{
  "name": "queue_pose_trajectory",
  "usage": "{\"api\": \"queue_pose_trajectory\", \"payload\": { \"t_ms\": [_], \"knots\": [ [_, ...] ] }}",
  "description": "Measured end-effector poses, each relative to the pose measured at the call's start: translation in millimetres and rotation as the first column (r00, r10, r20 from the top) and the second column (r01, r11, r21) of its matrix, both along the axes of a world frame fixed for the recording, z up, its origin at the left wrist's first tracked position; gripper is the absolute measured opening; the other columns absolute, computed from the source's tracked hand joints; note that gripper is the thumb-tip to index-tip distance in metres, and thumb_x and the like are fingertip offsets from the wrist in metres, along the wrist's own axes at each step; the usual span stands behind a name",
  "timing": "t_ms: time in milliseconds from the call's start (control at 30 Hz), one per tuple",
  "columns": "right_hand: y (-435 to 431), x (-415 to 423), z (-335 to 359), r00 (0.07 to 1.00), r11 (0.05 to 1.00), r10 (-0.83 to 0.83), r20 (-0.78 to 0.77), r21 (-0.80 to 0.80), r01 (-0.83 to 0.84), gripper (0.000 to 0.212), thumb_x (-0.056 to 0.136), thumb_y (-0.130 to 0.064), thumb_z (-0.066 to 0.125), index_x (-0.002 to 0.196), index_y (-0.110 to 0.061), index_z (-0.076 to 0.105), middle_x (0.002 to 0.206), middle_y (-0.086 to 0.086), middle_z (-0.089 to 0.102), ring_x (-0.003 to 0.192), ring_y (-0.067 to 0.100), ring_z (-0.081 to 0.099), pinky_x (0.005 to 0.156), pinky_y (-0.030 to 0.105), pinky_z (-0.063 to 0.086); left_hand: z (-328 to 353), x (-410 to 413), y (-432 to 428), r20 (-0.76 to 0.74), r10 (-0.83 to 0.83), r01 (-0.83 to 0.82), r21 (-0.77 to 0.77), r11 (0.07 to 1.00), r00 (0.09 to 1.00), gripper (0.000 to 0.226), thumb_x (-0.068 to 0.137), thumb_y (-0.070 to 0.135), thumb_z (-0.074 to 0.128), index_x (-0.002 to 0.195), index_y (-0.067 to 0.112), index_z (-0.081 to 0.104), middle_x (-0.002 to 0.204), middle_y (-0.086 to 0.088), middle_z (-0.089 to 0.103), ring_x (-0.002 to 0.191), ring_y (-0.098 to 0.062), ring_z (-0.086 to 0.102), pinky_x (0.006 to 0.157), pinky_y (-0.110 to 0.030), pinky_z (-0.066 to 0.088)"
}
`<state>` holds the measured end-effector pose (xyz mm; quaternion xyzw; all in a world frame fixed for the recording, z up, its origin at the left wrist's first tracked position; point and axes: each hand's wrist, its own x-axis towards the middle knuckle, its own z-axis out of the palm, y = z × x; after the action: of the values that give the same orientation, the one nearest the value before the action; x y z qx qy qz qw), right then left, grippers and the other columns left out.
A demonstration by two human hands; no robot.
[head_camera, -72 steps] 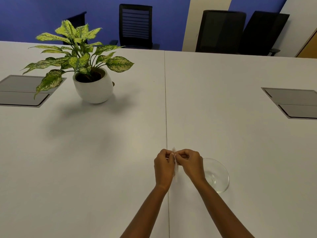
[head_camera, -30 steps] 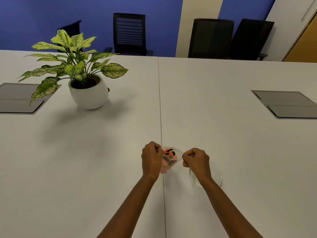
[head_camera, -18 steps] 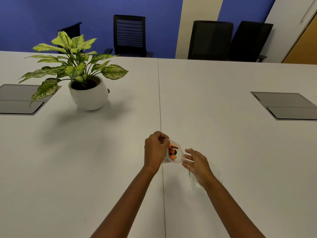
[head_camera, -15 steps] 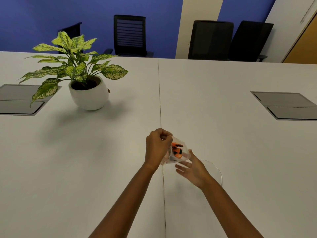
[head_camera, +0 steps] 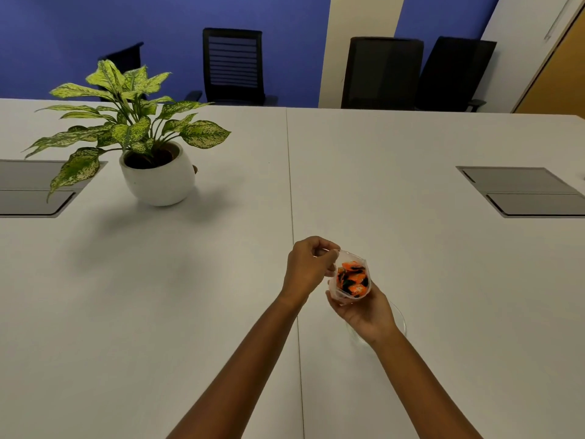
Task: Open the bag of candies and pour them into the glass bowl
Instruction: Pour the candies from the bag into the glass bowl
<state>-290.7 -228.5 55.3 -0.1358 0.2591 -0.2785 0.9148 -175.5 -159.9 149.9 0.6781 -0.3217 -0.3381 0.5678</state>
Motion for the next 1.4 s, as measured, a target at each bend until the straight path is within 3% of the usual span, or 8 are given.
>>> {"api": "queue_pose_trajectory", "payload": {
  "t_ms": [200, 433, 533, 633, 767, 833, 1167, 1400],
  "knots": [
    [-22, -30, 6, 0.959, 0.990, -0.119, -0.258, 0.046, 0.135, 0.049, 0.083, -0.029, 0.059, 0.127, -0.010, 0.049, 0.112, 0.016, 0.059, 0.096, 0.030, 0.059, 0.057, 0.040, 0.060, -13, -17, -16, -0.046, -0.047, 0.048, 0.027, 0.998, 0.998, 0.018, 0.086, 0.005, 0.052, 0.099, 0.000, 0.065, 0.065, 0.001, 0.058, 0.056, -0.010, 0.057, 0.056, -0.015, 0.051],
    [-39, -69, 7, 0.835, 0.959, -0.282, -0.473, -0.122, 0.255, 0.007, 0.086, -0.020, 0.055, 0.090, -0.018, 0.060, 0.104, 0.009, 0.056, 0.086, 0.024, 0.055, 0.055, 0.038, 0.058, -51, -40, -26, -0.167, -0.088, 0.114, 0.148, 0.983, 0.982, 0.023, 0.090, 0.010, 0.046, 0.102, 0.001, 0.063, 0.085, -0.007, 0.059, 0.076, -0.019, 0.057, 0.066, -0.020, 0.048],
    [-44, -79, 11, 0.762, 0.935, -0.349, -0.546, -0.254, 0.246, 0.017, 0.089, -0.016, 0.048, 0.078, -0.023, 0.058, 0.093, 0.003, 0.056, 0.082, 0.021, 0.053, 0.068, 0.042, 0.049, -68, -46, -27, -0.117, -0.110, 0.138, 0.266, 0.954, 0.987, 0.025, 0.092, 0.009, 0.040, 0.075, 0.017, 0.057, 0.079, -0.001, 0.055, 0.091, -0.021, 0.050, 0.079, -0.028, 0.042],
    [-46, -82, 13, 0.653, 0.889, -0.435, -0.620, -0.410, 0.203, 0.026, 0.092, -0.016, 0.040, 0.076, -0.027, 0.057, 0.093, 0.004, 0.056, 0.084, 0.022, 0.054, 0.067, 0.035, 0.048, -90, -48, -29, -0.104, -0.106, 0.140, 0.413, 0.900, 0.989, 0.032, 0.092, 0.011, 0.038, 0.118, 0.000, 0.054, 0.127, -0.015, 0.055, 0.121, -0.031, 0.048, 0.103, -0.037, 0.039],
    [-46, -79, 10, 0.469, 0.775, -0.567, -0.678, -0.631, 0.025, 0.029, 0.092, -0.015, 0.037, 0.077, -0.027, 0.059, 0.102, 0.011, 0.058, 0.097, 0.032, 0.056, 0.069, 0.036, 0.049, -104, -49, -28, -0.248, -0.082, 0.191, 0.456, 0.869, 0.965, 0.028, 0.086, 0.000, 0.036, 0.063, 0.016, 0.042, 0.073, -0.001, 0.040, 0.063, -0.015, 0.037, 0.064, -0.026, 0.034],
    [-42, -77, 9, 0.412, 0.691, -0.623, -0.664, -0.715, -0.106, 0.026, 0.092, -0.013, 0.037, 0.086, -0.017, 0.062, 0.099, 0.010, 0.060, 0.100, 0.033, 0.057, 0.077, 0.036, 0.049, -103, -50, -27, -0.316, -0.058, 0.208, 0.467, 0.859, 0.947, 0.030, 0.084, -0.004, 0.037, 0.064, 0.019, 0.038, 0.069, -0.001, 0.034, 0.060, -0.013, 0.031, 0.056, -0.023, 0.029],
    [-21, -57, 27, 0.443, 0.235, -0.731, -0.520, -0.800, -0.552, 0.021, 0.093, -0.010, 0.042, 0.092, -0.008, 0.063, 0.094, 0.007, 0.066, 0.084, 0.016, 0.056, 0.067, 0.004, 0.039, -109, -51, -30, -0.375, -0.026, 0.209, 0.457, 0.864, 0.927, 0.032, 0.082, -0.007, 0.037, 0.061, 0.014, 0.047, 0.089, -0.012, 0.048, 0.085, -0.026, 0.045, 0.073, -0.032, 0.042],
    [-17, -50, 42, 0.447, 0.158, -0.743, -0.498, -0.780, -0.606, 0.021, 0.092, -0.013, 0.043, 0.091, -0.011, 0.064, 0.096, 0.006, 0.069, 0.090, 0.015, 0.057, 0.079, 0.023, 0.045, -108, -50, -28, -0.354, -0.048, 0.211, 0.437, 0.875, 0.934, 0.036, 0.083, -0.007, 0.036, 0.059, 0.016, 0.048, 0.085, -0.011, 0.048, 0.080, -0.023, 0.043, 0.059, -0.023, 0.036]
  ]
}}
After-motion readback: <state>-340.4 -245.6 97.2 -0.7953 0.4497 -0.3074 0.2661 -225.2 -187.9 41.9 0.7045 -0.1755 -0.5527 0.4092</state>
